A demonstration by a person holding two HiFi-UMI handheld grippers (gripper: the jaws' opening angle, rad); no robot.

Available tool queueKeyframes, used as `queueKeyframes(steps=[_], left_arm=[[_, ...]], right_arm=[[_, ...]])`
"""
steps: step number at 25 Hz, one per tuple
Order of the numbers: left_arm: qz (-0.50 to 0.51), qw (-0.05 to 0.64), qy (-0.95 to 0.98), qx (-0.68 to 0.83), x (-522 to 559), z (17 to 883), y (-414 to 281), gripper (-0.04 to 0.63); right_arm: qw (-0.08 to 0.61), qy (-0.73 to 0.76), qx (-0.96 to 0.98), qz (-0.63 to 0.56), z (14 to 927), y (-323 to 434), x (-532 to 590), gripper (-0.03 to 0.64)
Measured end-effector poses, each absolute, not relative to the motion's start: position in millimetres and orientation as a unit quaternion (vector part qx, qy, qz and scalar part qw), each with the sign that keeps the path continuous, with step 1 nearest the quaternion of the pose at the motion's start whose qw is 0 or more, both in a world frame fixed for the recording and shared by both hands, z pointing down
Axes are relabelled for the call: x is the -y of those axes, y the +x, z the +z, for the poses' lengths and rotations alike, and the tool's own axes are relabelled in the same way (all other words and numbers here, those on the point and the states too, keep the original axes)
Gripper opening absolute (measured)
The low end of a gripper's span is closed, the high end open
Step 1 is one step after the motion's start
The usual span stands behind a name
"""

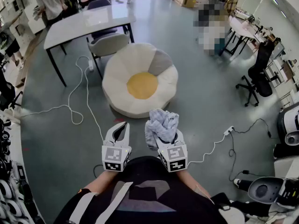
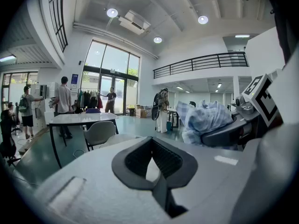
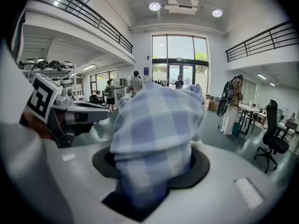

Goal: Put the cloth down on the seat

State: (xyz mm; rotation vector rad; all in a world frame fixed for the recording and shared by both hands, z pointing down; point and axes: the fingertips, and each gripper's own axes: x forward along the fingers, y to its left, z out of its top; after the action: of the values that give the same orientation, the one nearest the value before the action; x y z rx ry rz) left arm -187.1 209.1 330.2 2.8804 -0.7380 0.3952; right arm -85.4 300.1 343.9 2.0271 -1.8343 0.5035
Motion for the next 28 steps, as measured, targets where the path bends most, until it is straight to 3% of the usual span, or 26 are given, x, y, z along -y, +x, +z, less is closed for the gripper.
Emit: queueKeyframes(steps=[28], left_arm=[[0.105, 0.083, 0.960, 0.245, -194, 328, -252, -0.002]], right_arm=[[0.179, 0.728, 0.634, 0.189, 345, -147, -283, 0.245]])
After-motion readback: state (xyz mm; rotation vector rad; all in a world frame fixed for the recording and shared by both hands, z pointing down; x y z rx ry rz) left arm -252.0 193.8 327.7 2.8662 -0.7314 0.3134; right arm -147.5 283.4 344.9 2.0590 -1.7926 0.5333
